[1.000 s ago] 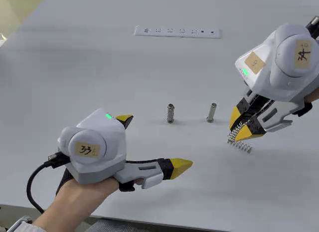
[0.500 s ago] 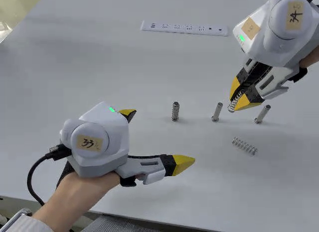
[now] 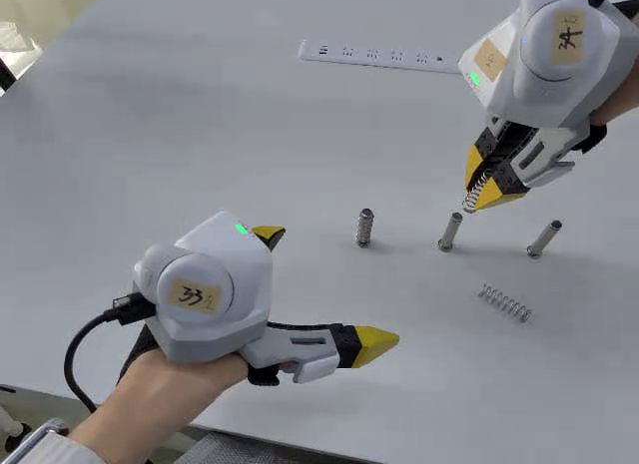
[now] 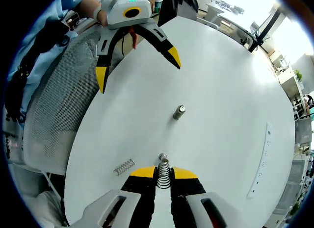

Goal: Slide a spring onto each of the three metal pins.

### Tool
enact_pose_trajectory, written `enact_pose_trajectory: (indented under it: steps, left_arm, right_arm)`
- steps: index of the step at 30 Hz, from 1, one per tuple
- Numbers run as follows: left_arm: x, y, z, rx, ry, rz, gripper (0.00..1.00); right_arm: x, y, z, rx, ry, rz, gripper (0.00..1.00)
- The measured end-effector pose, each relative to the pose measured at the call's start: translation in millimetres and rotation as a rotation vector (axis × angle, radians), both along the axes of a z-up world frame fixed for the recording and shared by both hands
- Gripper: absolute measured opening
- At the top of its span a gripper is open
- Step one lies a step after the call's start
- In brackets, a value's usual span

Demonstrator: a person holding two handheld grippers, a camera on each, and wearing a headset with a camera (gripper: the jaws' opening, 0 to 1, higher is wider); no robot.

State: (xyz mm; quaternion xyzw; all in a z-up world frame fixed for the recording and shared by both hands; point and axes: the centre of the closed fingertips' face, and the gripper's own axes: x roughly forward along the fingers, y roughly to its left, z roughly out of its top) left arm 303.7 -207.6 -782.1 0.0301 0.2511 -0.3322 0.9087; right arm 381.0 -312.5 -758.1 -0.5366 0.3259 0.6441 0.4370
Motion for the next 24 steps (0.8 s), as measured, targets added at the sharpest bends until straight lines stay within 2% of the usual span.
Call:
enact_pose_trajectory:
  steps: [24]
  left_arm:
    - [0.4,1.7,-4.6,-0.009,0.011,0.007,0.98]
  right_arm:
    - [0.9,2.6,-20.6,-0.020,0.027,-0.008,0.07]
